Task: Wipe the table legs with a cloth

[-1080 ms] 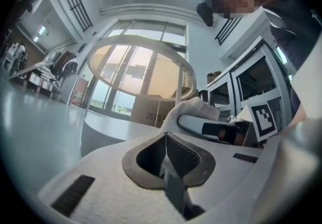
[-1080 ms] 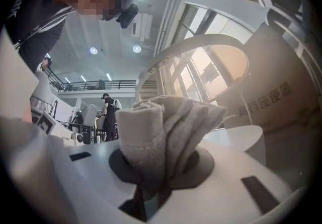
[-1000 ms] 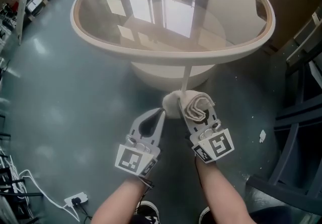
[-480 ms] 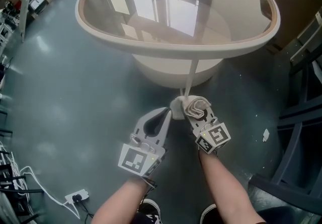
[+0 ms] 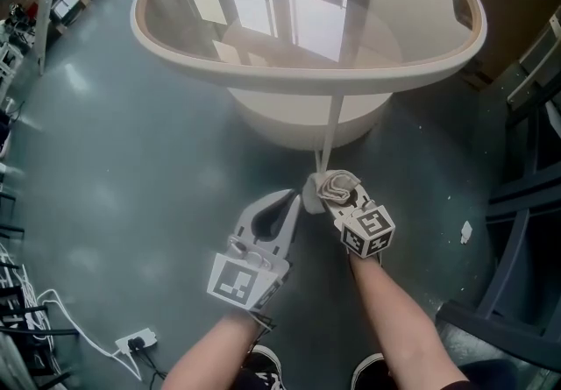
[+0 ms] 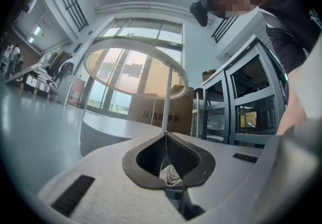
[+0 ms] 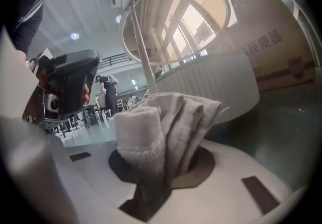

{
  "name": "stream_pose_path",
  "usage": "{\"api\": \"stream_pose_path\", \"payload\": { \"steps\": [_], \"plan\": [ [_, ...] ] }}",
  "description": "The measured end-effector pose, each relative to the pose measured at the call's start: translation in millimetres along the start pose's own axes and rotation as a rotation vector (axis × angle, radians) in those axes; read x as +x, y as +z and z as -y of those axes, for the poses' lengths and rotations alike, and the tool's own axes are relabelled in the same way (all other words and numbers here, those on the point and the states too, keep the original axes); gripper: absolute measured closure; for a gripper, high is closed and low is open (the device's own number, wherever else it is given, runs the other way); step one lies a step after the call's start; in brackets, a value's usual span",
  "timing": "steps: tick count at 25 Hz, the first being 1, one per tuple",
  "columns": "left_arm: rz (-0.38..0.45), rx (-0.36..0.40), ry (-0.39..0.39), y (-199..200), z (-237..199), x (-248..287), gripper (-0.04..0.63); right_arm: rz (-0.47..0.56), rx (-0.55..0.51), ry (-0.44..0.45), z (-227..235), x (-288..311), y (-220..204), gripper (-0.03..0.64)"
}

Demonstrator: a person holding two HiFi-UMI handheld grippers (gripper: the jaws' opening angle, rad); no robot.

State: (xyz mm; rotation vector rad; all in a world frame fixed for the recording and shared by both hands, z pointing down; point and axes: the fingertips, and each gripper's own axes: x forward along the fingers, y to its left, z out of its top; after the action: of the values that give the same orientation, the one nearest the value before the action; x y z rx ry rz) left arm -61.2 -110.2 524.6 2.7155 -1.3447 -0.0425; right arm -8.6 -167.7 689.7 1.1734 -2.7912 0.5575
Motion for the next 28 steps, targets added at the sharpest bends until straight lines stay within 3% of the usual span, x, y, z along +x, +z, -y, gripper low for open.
{"api": "stream_pose_path", "payload": {
  "steps": [6,9,11,12,13,15,18,21,23,28],
  "plan": [
    [0.007,-0.001,-0.018,0.0,9.8,3.2,0.588,-0.171,0.099,0.03,10.5,5.5,-28.7,0.532],
    [-0.032,-0.013,-0.016,-7.3,10.2,2.5,0.588,-0.34,0.166,-0.047,16.0,-5.7,-40.4,0.534],
    [-0.03,-0.005,-0.01,-3.4,8.6,3.2,0.588,-0.43,0.117,-0.123,23.7,-20.7,-28.3,0.534],
    [-0.017,-0.003,-0.008,1.0,7.4,4.3,0.588,-0.415,0.077,-0.153,28.8,-27.2,-8.4,0.534],
    [-0.005,-0.001,-0.008,4.8,6.3,5.1,0.588,-0.354,0.035,-0.17,33.5,-32.5,20.9,0.534],
    [0.017,-0.005,-0.013,10.6,5.0,6.1,0.588,-0.138,-0.062,-0.143,33.2,-40.0,99.0,0.534],
    [0.032,-0.014,-0.007,18.8,1.5,7.0,0.588,0.198,-0.205,0.042,0.3,-48.3,217.7,0.534],
    [0.033,0.005,0.003,23.1,-1.8,5.5,0.588,0.417,-0.261,0.228,-43.9,-60.0,292.7,0.534],
    [0.05,-0.001,-0.003,25.6,0.4,4.8,0.588,0.468,-0.288,0.306,-64.5,-63.4,310.8,0.534],
    [0.054,-0.001,-0.012,29.0,4.1,5.7,0.588,0.487,-0.287,0.429,-77.2,-65.3,308.8,0.535]
  ]
}}
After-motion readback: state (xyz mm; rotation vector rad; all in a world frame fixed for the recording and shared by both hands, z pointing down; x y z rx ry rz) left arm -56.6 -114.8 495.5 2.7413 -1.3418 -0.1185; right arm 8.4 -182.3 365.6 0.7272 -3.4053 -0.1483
